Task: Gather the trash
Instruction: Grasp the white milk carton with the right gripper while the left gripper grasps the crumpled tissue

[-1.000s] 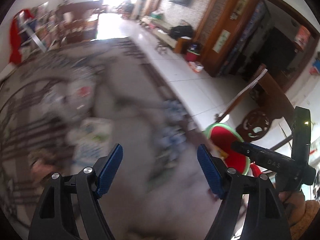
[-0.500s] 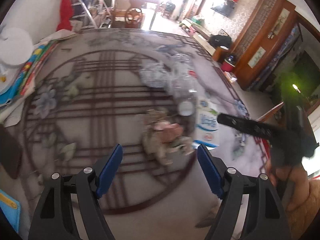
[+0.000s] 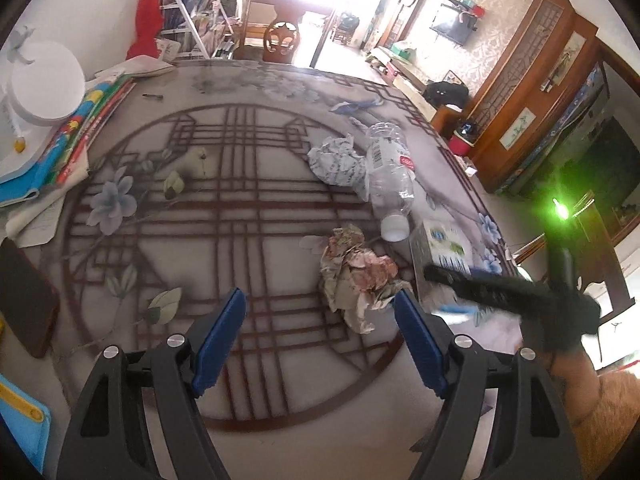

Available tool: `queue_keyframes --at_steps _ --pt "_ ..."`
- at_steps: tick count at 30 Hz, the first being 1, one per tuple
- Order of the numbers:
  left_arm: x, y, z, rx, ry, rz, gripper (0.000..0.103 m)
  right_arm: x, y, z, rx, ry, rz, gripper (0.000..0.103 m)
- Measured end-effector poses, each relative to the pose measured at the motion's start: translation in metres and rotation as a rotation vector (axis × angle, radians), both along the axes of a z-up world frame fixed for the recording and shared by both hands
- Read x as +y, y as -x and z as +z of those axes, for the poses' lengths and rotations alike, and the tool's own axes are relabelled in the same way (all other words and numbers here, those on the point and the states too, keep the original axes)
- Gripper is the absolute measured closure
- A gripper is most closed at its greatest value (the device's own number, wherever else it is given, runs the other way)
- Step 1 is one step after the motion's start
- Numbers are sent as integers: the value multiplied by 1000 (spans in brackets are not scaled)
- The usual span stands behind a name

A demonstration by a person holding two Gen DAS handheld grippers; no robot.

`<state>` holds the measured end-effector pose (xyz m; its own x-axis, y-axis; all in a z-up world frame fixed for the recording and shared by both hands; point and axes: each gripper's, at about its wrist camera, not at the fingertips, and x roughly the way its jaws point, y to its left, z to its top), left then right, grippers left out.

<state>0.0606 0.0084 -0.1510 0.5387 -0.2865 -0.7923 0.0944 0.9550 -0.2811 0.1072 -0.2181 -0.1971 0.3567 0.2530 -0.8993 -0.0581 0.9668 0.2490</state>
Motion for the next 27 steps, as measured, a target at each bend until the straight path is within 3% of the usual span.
queue_keyframes --at_steps 9,14,15,16,17,20,27 --pt "-43 -39 -31 89 23 -107 30 -35 54 5 24 -5 -85 42" --pt "-61 -53 -50 118 -2 -132 32 -44 63 15 2 15 -107 30" --pt "-61 -53 -51 116 2 -133 37 -45 63 18 -2 18 -107 29" --pt "-60 -54 -52 117 7 -133 58 -46 64 20 -9 21 -109 28" --pt "-59 -55 -53 126 9 -132 64 -47 65 22 -13 22 -110 28" --pt "-51 -52 -49 123 28 -128 69 -47 65 24 -16 20 -109 28" --pt "-45 -32 -34 86 1 -130 69 -36 57 7 26 40 -99 23"
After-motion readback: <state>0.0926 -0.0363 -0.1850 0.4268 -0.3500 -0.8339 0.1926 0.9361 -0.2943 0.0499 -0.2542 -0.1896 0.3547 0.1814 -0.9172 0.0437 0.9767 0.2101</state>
